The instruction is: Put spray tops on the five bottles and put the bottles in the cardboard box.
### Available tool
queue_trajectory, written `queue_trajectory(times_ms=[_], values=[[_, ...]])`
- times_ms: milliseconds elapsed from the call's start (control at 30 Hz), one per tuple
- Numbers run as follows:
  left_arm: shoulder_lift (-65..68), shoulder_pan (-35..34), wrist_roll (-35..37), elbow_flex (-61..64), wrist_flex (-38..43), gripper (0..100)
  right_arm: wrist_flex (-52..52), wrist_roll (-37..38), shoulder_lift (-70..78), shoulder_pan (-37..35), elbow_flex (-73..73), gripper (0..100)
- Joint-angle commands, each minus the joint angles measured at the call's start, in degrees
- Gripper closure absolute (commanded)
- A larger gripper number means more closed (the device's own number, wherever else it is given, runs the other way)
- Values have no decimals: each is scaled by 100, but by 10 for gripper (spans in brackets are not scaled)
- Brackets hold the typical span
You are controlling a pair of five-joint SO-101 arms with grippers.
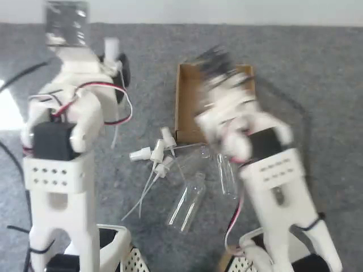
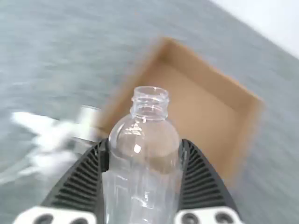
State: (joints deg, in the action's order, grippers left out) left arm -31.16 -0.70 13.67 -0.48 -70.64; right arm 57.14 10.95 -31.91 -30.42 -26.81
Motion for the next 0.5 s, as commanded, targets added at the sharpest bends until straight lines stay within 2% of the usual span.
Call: queue_trajectory(times_ms=[0, 100, 300, 467], values=[[-246, -26, 826, -752, -44, 990, -1270, -431, -251, -585, -668, 993], [-281, -26, 1178, -892, -114, 990, -1921, -378, -251, -734, -1152, 993], [-923, -26, 1222, -365, -18, 990, -1956, -149, -259, -1288, -1538, 993], [-1486, -211, 1231, 1270, 1442, 990, -2009, -158, -259, -1921, -1574, 993]])
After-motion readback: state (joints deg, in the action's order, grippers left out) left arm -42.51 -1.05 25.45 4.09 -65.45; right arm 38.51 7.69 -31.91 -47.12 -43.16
